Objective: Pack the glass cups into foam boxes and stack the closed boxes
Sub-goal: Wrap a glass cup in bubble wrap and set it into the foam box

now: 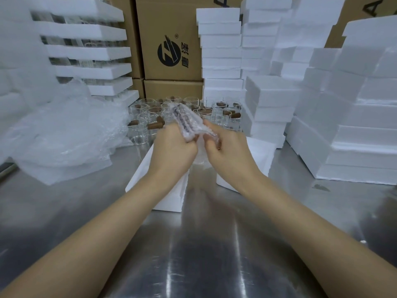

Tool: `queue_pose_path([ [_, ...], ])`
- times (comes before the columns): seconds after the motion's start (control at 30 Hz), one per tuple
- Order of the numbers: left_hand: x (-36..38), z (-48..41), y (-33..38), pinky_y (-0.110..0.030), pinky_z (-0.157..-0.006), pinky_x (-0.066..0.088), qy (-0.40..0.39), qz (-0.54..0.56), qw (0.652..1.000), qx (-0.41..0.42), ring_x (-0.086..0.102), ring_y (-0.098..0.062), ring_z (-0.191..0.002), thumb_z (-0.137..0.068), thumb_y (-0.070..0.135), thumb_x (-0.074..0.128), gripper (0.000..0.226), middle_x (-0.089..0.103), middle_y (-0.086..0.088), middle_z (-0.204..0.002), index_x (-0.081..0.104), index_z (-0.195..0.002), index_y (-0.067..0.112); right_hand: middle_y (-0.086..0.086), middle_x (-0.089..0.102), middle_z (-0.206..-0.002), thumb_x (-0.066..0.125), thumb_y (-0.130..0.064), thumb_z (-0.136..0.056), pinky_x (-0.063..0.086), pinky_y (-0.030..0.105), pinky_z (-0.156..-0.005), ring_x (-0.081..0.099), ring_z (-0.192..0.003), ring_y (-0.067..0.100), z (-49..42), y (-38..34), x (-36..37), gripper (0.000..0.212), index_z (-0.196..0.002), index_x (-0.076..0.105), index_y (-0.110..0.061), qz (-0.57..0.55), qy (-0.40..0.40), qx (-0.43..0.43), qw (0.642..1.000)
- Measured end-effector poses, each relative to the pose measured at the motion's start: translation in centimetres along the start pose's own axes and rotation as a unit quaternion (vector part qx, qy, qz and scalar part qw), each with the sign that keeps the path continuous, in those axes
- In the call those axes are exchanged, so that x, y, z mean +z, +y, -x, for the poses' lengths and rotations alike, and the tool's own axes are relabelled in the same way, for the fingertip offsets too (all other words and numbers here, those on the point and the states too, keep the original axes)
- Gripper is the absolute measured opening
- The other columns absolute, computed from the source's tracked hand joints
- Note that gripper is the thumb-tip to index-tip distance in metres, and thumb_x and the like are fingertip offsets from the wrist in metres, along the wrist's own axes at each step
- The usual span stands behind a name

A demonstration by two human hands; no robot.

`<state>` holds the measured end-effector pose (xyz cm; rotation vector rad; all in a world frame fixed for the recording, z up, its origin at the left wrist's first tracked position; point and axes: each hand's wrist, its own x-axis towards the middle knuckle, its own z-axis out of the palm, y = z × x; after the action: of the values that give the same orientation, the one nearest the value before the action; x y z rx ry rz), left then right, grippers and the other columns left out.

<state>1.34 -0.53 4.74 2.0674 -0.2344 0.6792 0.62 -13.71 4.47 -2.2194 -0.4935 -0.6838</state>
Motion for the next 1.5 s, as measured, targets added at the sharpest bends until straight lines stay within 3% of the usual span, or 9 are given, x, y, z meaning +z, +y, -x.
queue_pose_path([
  [0.17, 0.6, 1.2, 1.5, -0.017, -0.065, 0.049, -0.076, 0.032, 0.996, 0.037, 0.062, -0.002, -0.084, -0.090, 0.024, 0.060, 0.016, 0.066, 0.007, -0.088, 0.057, -0.105, 0.018, -0.022, 0.049, -0.049, 0.046, 0.010, -0.079, 0.031, 0.004, -0.051, 0.049, -0.053, -0.009, -0.3, 0.1, -0.8, 0.041, -0.083, 0.074, -0.019, -0.056, 0.098, 0.013, 0.993],
  [0.27, 1.1, 1.7, 2.0, -0.016, -0.078, 0.050, -0.138, 0.114, 0.984, -0.019, 0.061, 0.005, -0.095, -0.092, 0.025, 0.056, 0.044, 0.060, 0.017, -0.106, 0.040, -0.133, 0.022, -0.025, 0.052, -0.046, 0.047, 0.010, -0.079, 0.031, 0.006, -0.046, 0.048, -0.050, -0.010, -0.1, 0.1, -0.8, 0.053, -0.054, 0.045, -0.037, -0.119, 0.124, 0.052, 0.984],
  [0.43, 0.0, 0.3, 1.0, -0.044, -0.079, 0.056, -0.098, 0.072, 0.991, -0.058, 0.066, -0.020, -0.089, -0.084, 0.004, 0.052, 0.031, 0.069, -0.005, -0.096, 0.060, -0.112, 0.014, -0.011, 0.067, -0.088, 0.059, -0.013, -0.083, 0.041, 0.009, -0.061, 0.058, -0.079, -0.001, -0.1, 0.0, 0.7, 0.020, -0.100, 0.067, -0.020, -0.126, 0.018, 0.102, 0.987],
  [0.63, -1.1, -0.6, 0.0, -0.011, -0.040, 0.031, -0.065, -0.029, 0.997, -0.038, 0.051, -0.009, -0.052, -0.075, -0.005, 0.051, 0.032, 0.057, 0.008, -0.054, 0.056, -0.058, 0.022, -0.008, 0.065, -0.102, 0.063, -0.037, -0.085, 0.050, 0.024, -0.073, 0.060, -0.089, 0.006, 0.1, -0.2, 0.9, 0.030, -0.111, 0.056, -0.024, -0.087, -0.007, 0.013, 0.996],
  [0.8, -0.4, 0.4, 0.1, -0.039, -0.076, 0.050, -0.019, -0.124, 0.987, 0.096, 0.064, -0.035, -0.089, -0.087, 0.009, 0.056, 0.031, 0.072, -0.010, -0.096, 0.067, -0.114, 0.019, -0.014, 0.062, -0.075, 0.057, -0.026, -0.090, 0.039, 0.009, -0.054, 0.058, -0.073, -0.006, -0.3, 0.9, 0.6, 0.004, -0.094, 0.059, -0.024, -0.098, 0.040, 0.060, 0.993],
  [0.97, 0.6, 1.0, 0.8, -0.024, -0.094, 0.043, -0.078, 0.020, 0.997, 0.000, 0.055, -0.012, -0.117, -0.094, 0.040, 0.055, 0.051, 0.058, 0.006, -0.132, 0.044, -0.140, 0.023, -0.006, 0.065, -0.067, 0.053, -0.010, -0.088, 0.042, 0.010, -0.045, 0.058, -0.059, -0.005, -0.9, 1.1, -0.3, 0.015, -0.083, 0.066, -0.015, -0.183, 0.115, 0.152, 0.964],
  [1.2, 0.5, 0.4, 0.1, -0.017, -0.072, 0.041, -0.095, 0.038, 0.995, -0.009, 0.060, -0.011, -0.090, -0.101, 0.015, 0.040, 0.028, 0.065, 0.003, -0.104, 0.058, -0.123, 0.016, 0.005, 0.074, -0.091, 0.062, -0.010, -0.083, 0.056, 0.048, -0.081, 0.068, -0.086, 0.019, -0.7, 0.4, 0.1, 0.014, -0.095, 0.069, -0.012, -0.207, 0.014, 0.162, 0.965],
  [1.37, -0.8, -1.4, -0.9, -0.013, -0.039, 0.027, -0.026, -0.004, 0.997, -0.076, 0.043, -0.011, -0.052, -0.078, -0.011, 0.045, 0.037, 0.049, 0.001, -0.055, 0.047, -0.056, 0.019, -0.018, 0.068, -0.075, 0.072, -0.035, -0.083, 0.048, 0.022, -0.062, 0.062, -0.069, 0.001, 0.0, 0.0, 0.9, 0.013, -0.086, 0.066, -0.024, -0.185, -0.070, 0.103, 0.975],
  [1.5, -1.6, -1.4, -0.9, -0.011, -0.036, 0.026, 0.010, -0.021, 0.999, -0.038, 0.038, -0.007, -0.046, -0.073, -0.011, 0.050, 0.040, 0.044, 0.003, -0.048, 0.040, -0.049, 0.020, -0.006, 0.070, -0.099, 0.072, -0.047, -0.080, 0.052, 0.022, -0.075, 0.065, -0.087, 0.007, 0.1, -0.2, 1.3, 0.050, -0.114, 0.061, -0.012, -0.198, -0.067, 0.112, 0.971],
])
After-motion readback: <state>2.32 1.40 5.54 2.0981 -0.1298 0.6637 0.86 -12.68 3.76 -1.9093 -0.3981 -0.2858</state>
